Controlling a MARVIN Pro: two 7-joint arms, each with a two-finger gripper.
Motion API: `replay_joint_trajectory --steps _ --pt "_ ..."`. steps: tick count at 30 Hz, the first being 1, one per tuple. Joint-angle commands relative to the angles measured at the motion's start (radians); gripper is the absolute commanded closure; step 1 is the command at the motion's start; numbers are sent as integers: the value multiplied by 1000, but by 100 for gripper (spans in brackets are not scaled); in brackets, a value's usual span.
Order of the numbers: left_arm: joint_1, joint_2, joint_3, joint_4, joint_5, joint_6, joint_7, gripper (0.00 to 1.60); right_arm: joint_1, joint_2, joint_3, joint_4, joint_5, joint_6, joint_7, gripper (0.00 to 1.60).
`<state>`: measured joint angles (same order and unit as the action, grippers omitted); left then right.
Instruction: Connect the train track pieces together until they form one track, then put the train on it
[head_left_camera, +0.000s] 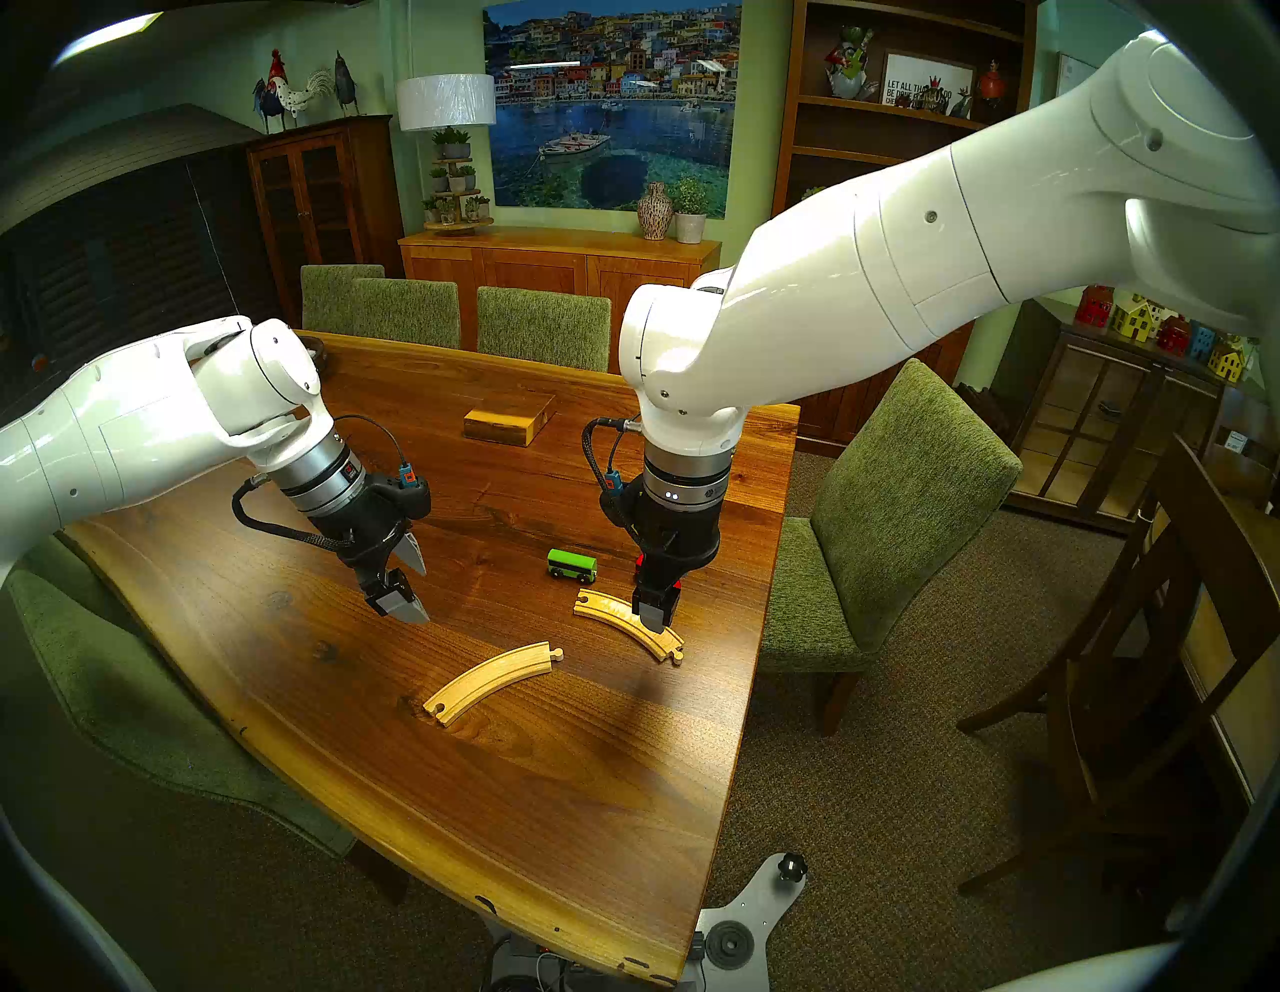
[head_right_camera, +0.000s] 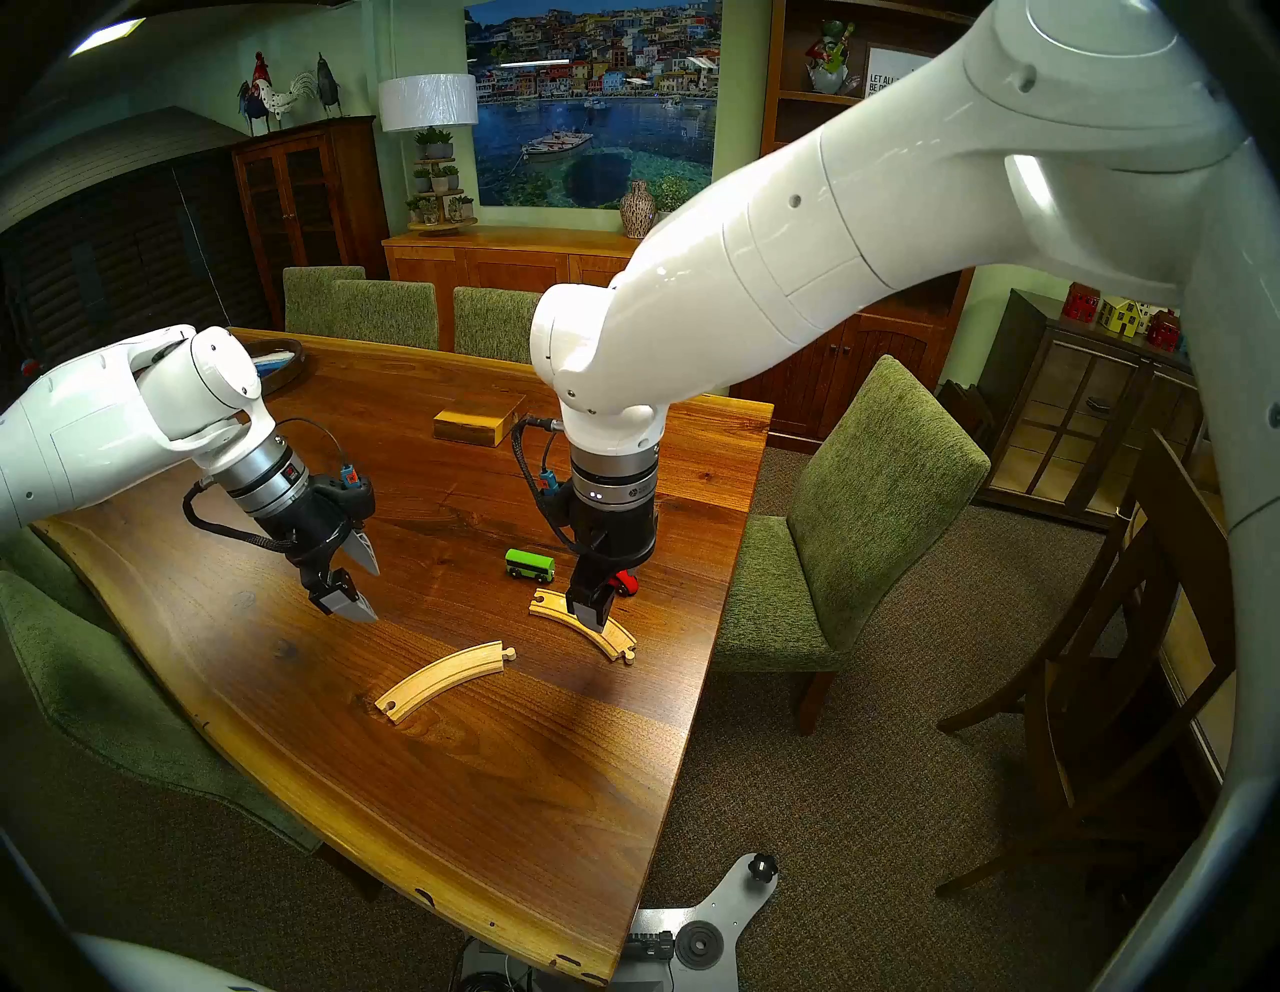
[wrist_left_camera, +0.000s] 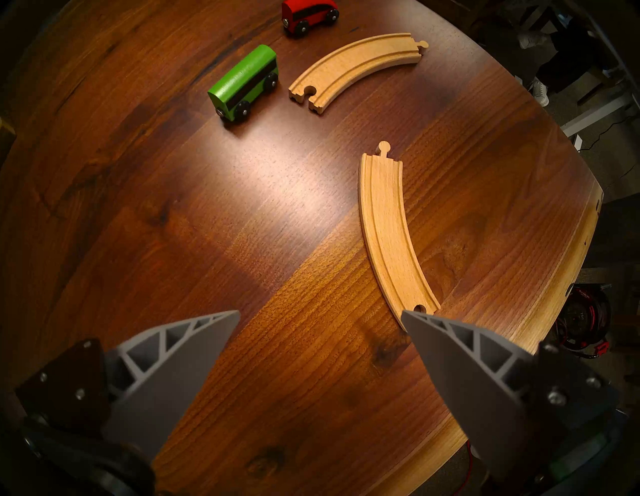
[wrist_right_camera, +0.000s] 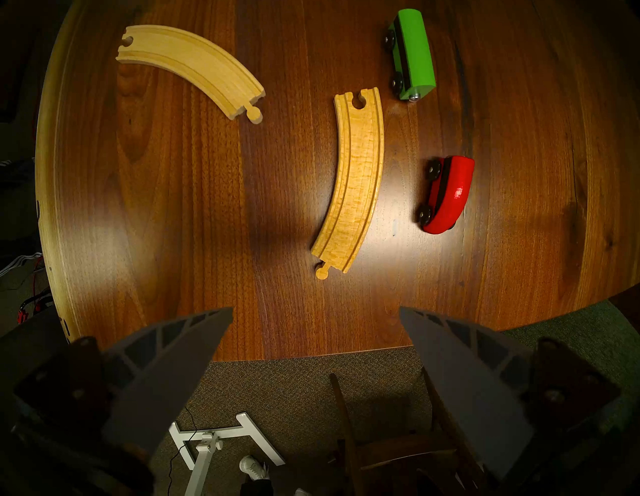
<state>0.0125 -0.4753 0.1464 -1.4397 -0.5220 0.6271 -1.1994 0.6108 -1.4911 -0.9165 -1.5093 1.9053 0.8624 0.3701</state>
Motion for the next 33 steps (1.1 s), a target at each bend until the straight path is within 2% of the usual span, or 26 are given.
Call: replay_joint_trajectory --steps 1,10,11,18,24,33 --pt "-24 -1 -18 0 -1 0 0 0 15 3 6 6 -1 1 -1 0" --pt "-23 -1 -18 -4 2 4 6 0 15 4 7 6 -2 2 -1 0" --pt "-24 -3 -18 -17 5 29 20 0 14 4 7 6 -2 2 -1 0" --pt "-17 -4 -20 -70 2 83 70 0 14 5 8 7 -3 3 -1 0" --pt "10 4 -18 -144 3 148 168 0 14 5 9 7 -3 3 -2 0" --pt "48 5 -16 -200 -24 184 235 0 13 6 9 7 -4 4 -2 0"
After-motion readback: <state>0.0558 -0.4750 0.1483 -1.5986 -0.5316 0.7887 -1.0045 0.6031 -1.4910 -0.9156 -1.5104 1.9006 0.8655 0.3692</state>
